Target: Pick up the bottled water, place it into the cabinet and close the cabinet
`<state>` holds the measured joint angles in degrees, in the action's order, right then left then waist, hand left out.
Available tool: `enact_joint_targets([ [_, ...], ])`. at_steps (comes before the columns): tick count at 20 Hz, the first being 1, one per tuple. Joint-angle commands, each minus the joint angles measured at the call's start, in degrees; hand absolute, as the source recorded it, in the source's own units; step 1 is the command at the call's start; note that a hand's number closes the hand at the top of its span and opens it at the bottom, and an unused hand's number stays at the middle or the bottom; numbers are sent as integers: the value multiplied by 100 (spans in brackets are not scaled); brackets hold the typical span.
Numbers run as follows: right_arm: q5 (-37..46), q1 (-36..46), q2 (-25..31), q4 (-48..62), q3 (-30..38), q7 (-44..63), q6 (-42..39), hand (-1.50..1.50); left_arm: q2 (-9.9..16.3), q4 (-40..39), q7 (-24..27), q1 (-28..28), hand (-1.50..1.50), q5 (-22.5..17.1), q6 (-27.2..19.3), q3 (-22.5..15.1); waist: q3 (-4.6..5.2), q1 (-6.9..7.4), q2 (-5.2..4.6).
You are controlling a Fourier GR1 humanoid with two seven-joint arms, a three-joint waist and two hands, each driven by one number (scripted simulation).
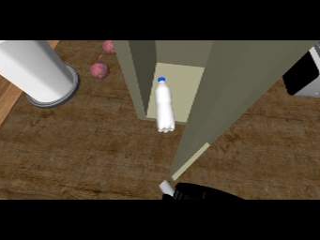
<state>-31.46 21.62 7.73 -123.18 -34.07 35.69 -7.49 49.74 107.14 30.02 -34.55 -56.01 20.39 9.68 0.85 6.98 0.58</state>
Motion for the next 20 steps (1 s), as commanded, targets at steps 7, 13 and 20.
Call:
enact_joint_targets([
  [7,-1621,3222,-763,1999,113,269,769,150,-28,-335,168,-529,-150,-271,816,654,-68,-145,-57],
  [13,-2242,3274,-770,3021,563,215,768,150,-275,-508,201,-1044,-150,-273,1218,1185,-85,-426,-58],
  [20,-2341,3269,-771,4278,982,-70,24,150,-668,-102,-178,-1174,-150,-279,1225,1344,-89,-525,-75],
])
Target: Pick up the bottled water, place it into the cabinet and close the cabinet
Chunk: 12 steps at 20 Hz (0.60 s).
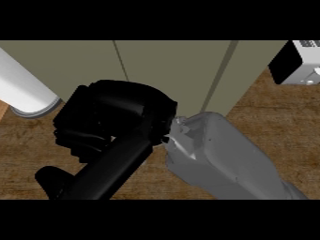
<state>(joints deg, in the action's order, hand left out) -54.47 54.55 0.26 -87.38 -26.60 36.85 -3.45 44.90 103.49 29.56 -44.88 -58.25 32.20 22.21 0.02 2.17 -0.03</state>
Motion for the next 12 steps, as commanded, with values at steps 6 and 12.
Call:
enact_joint_targets([
  [6,131,89,162,1472,869,-316,-932,150,-608,-55,-146,-39,-150,234,476,263,0,-73,-8],
  [12,821,232,310,2468,1301,-1408,-1623,150,-650,201,-556,308,-150,299,89,232,-3,-67,-43],
])
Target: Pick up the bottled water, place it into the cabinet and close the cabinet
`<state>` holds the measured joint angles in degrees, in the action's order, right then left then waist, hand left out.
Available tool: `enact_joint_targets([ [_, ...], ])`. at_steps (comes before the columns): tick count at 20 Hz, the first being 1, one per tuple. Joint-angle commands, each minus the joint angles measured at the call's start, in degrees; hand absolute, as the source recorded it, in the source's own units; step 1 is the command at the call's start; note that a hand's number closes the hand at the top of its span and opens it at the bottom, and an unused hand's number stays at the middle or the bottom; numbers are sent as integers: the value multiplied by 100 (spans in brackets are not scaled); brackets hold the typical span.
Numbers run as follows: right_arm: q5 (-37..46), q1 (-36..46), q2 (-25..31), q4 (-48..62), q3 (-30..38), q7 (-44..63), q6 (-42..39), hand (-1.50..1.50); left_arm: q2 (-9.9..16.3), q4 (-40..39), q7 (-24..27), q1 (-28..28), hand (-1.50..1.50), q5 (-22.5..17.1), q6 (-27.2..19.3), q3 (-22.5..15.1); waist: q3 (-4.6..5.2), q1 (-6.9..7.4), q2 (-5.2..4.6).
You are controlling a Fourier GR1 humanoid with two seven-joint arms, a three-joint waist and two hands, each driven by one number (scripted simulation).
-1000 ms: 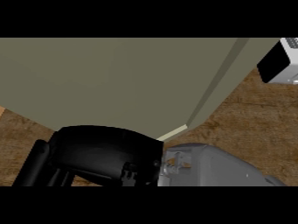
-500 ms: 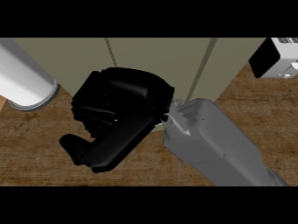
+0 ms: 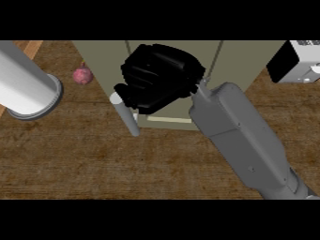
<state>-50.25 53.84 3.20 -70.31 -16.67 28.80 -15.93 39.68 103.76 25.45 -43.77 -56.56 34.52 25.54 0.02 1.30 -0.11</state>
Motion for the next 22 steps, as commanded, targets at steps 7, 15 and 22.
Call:
enact_joint_targets([
  [7,1095,423,23,884,403,-1191,-346,150,-383,-227,-190,444,-150,357,193,-9,2,-58,-9],
  [15,1499,1235,209,1176,873,-1487,133,-150,-523,-130,-287,309,-150,380,266,-14,9,45,-20],
  [22,1588,1416,165,1298,1007,-1569,360,-150,-295,44,-532,553,-150,227,152,-14,-1,42,-42],
])
